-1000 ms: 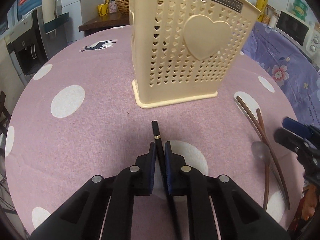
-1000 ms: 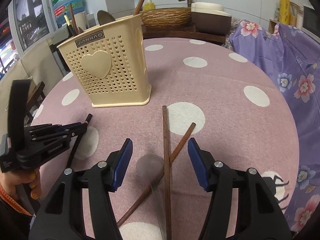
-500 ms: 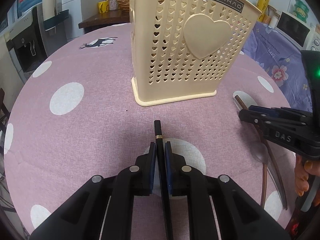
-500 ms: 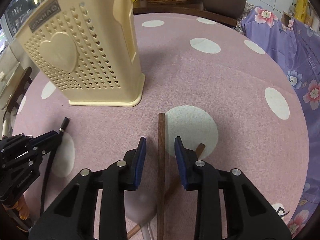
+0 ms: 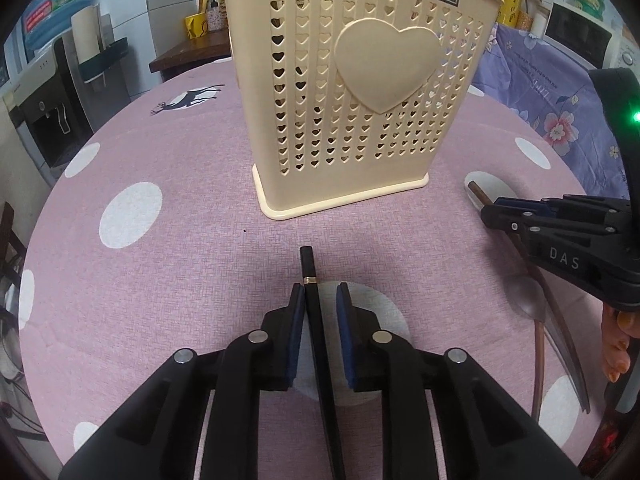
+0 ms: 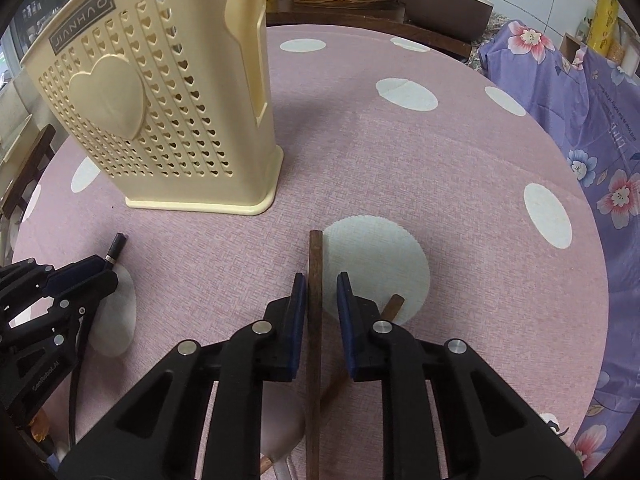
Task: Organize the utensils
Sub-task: 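Grasp another black chopstick with the left gripper while the right gripper grasps a brown chopstick, then lift both chopsticks over the cream holder and open both grippers to drop them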
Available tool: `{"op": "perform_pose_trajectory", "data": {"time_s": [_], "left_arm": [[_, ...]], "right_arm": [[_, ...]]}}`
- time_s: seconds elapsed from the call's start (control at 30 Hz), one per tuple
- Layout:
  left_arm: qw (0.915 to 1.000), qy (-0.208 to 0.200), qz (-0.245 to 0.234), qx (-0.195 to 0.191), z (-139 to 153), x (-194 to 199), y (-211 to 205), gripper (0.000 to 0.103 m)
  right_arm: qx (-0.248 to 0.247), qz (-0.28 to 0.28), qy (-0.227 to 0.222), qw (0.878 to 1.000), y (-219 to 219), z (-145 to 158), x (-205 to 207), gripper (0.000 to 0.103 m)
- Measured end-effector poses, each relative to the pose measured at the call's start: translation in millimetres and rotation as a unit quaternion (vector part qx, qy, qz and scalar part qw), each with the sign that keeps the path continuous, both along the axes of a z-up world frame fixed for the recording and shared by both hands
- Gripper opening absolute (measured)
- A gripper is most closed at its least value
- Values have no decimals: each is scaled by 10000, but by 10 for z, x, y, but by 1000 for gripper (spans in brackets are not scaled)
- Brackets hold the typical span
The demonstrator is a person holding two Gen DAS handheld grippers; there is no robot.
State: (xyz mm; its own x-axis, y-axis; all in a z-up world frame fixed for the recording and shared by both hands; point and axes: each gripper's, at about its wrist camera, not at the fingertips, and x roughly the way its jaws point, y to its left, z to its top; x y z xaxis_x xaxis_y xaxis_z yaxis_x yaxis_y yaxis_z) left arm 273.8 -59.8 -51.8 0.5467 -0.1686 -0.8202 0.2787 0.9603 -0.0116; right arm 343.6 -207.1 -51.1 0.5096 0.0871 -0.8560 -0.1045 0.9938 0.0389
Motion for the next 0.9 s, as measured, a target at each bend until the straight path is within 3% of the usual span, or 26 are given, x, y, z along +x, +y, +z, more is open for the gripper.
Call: {"op": "perform_pose_trajectory", "data": {"time_s": [0.27,0.57,0.9], "left_arm": [[10000,-27,17,32,0,12,10,9],[9999,-50,51,-146,17,24,51,8],[9943,-576,8,-896,562,-231,301,8]], "right_arm": [[43,28,7,10000,7,7,-8,8],[587,-94,-252,9979,-114,144,-106,8],[1436,-89,-1025,9843,-266,753,-617,8]]}}
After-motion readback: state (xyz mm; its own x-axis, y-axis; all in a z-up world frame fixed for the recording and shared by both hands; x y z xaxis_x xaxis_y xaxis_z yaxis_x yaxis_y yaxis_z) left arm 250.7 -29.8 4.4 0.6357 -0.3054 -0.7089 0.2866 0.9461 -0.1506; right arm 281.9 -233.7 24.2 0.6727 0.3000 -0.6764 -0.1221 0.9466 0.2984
